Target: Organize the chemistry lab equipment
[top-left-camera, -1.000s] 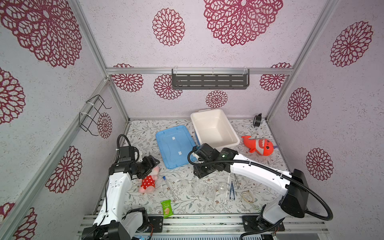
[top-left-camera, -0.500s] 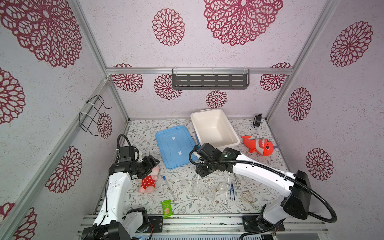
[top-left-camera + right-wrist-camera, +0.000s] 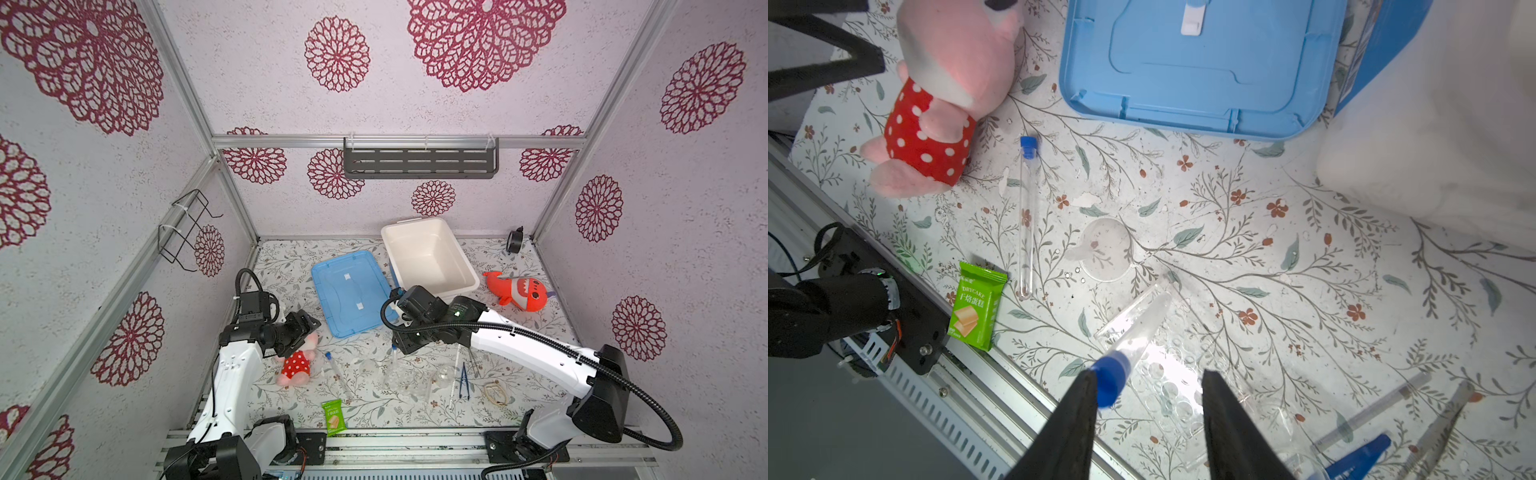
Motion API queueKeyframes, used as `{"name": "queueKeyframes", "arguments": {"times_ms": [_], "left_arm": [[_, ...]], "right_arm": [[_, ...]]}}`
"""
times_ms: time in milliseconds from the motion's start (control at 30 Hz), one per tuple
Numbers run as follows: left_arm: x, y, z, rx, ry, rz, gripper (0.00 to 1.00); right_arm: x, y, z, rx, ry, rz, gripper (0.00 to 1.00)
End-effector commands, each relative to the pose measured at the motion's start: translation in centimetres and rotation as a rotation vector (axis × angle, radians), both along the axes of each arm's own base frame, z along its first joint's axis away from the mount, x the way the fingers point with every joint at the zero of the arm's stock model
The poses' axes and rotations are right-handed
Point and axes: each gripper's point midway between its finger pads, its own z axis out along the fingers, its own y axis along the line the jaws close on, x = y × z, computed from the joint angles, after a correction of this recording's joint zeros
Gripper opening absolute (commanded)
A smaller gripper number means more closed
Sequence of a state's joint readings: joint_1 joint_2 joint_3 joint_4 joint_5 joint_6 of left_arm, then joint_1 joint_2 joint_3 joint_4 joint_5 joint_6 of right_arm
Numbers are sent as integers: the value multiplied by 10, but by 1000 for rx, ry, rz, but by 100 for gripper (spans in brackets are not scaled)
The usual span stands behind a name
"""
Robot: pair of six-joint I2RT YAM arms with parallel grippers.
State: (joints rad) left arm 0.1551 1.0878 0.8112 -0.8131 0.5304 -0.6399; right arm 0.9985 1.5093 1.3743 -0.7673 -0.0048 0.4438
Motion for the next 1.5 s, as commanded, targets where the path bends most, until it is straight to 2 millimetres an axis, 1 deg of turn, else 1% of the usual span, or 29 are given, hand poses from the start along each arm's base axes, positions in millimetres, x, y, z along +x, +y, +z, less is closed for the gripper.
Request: {"name": "queueKeyframes", "arguments": {"times_ms": [0,33,133,300,367,433,500,567,600,633,700,767,867,967,1033,1133,1300,1467], "left_arm": [[7,-1,9,1,-39,-10,76],[7,-1,9,1,-38,-10,76],[7,-1,9,0,-39,-11,76],[5,-1,9,-1,-38,-8,76],[5,-1,9,2,-39,-7,76],[4,-1,9,7,-39,-7,76],[2,2,10,22,-30,0,76],[-1,11,10,77,-18,23,76],[-4,19,11,125,-12,45,75],[-8,31,11,191,7,80,74],[-14,47,15,287,24,115,74],[-18,57,22,344,21,136,75],[-21,67,31,383,13,171,75],[-27,80,34,427,28,227,74],[-30,88,33,448,38,264,74],[-33,97,31,457,57,310,74],[-39,115,28,458,83,386,73],[-39,119,23,399,93,402,73]], "right_arm": [[1,1,35,103,-76,9,48],[2,1,39,113,-89,11,48],[0,2,42,121,-90,22,48],[-6,6,30,95,-31,35,51],[-11,11,30,102,-29,54,51],[-14,17,36,119,-40,75,51],[-18,25,52,131,-49,87,51],[-22,34,68,125,-77,113,51],[-23,39,74,114,-93,125,51],[-24,43,77,107,-99,132,51],[-23,54,76,91,-99,140,51],[-23,69,70,85,-94,156,50],[-24,95,58,71,-80,179,50],[-28,121,39,46,-66,229,51],[-29,136,21,22,-55,261,51],[-25,151,-3,-16,-32,277,52],[-14,173,-35,-62,-17,266,53],[-4,195,-68,-74,-15,257,54]]}}
